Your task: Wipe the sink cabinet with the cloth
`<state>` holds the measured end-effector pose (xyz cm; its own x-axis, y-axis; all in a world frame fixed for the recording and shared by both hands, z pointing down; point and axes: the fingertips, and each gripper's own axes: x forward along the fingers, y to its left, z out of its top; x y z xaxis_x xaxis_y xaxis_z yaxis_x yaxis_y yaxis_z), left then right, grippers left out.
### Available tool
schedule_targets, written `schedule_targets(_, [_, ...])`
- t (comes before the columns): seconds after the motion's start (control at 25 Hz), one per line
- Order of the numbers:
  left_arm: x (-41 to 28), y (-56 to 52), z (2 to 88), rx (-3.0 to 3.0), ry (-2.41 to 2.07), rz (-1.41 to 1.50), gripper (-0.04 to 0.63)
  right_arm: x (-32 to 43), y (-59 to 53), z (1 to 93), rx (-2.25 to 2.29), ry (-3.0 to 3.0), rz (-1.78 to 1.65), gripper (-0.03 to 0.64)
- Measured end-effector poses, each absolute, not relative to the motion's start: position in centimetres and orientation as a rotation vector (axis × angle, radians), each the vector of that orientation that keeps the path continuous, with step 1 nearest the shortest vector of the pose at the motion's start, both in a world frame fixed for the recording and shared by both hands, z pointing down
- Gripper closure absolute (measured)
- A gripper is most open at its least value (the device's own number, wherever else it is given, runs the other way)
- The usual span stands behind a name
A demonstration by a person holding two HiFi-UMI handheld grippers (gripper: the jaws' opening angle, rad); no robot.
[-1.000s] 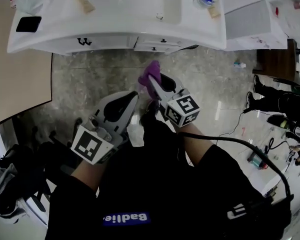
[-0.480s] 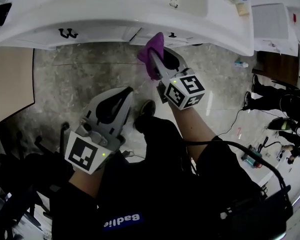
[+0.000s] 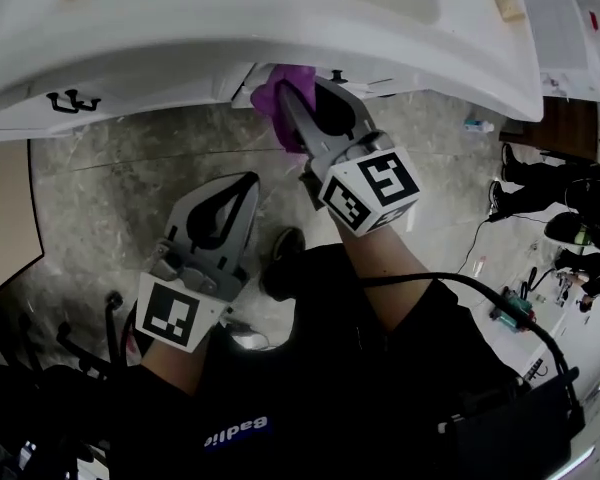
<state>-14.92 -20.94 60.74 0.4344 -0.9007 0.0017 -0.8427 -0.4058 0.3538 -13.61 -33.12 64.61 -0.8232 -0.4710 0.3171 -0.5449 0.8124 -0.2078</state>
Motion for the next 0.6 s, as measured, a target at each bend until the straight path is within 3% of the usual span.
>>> schedule_targets(0.6, [-10.6,-22.4,77.5,2.677,-1.273,-0.105,0.604,-12.9,-35.0,65.4,0.817,-2.844,0.141,0.545])
